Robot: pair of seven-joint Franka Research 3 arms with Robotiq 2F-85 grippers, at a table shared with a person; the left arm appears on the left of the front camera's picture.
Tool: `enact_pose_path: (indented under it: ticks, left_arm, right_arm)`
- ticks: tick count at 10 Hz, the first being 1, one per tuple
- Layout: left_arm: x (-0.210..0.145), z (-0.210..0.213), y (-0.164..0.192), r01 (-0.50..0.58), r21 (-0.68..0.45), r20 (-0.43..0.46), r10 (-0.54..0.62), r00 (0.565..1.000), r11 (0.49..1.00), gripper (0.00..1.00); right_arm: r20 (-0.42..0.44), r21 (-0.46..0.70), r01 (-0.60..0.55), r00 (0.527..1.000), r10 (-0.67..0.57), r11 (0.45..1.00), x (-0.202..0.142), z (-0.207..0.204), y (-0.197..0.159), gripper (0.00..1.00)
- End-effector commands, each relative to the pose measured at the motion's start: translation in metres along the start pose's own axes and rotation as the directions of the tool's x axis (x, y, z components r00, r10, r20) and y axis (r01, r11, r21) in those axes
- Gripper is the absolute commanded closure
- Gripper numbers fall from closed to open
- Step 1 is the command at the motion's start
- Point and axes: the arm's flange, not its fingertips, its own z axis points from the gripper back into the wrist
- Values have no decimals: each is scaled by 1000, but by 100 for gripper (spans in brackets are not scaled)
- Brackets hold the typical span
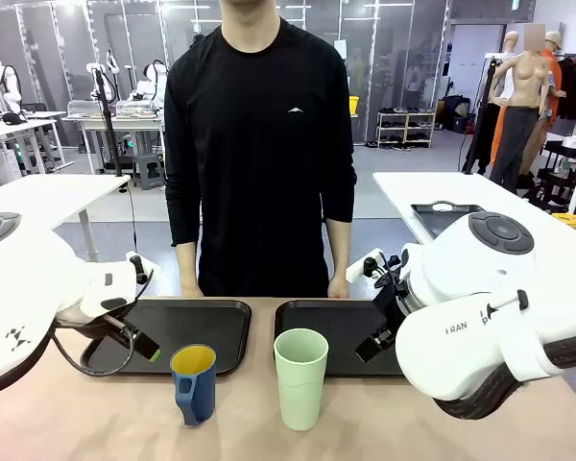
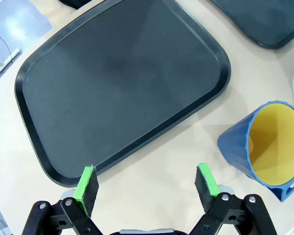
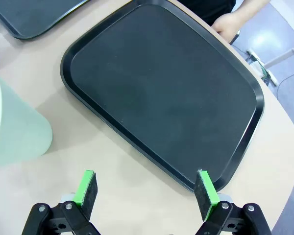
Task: Sort and store the cups by type.
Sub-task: Pick up the Reusable plastic cup.
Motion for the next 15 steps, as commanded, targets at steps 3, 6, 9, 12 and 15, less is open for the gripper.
enact_pose_path:
  ticks: [3,6,9,12,15]
  left_arm:
    - [0,0,0,-1,0,0,1,1000,1000,0]
    - [0,0,0,-1,0,0,1,1000,1000,0]
    - [0,0,0,-1,0,0,1,1000,1000,0]
    - [0,0,0,-1,0,0,1,1000,1000,0]
    - [0,0,0,-1,0,0,1,1000,1000,0]
  right_arm:
    - [0,1,3,1000,-3,1000,0,0,0,0]
    - [0,1,3,1000,-3,1000,0,0,0,0]
    - [0,1,3,1000,-3,1000,0,0,0,0]
    - [0,1,3,1000,-3,1000,0,0,0,0]
    - [0,1,3,1000,-3,1000,0,0,0,0]
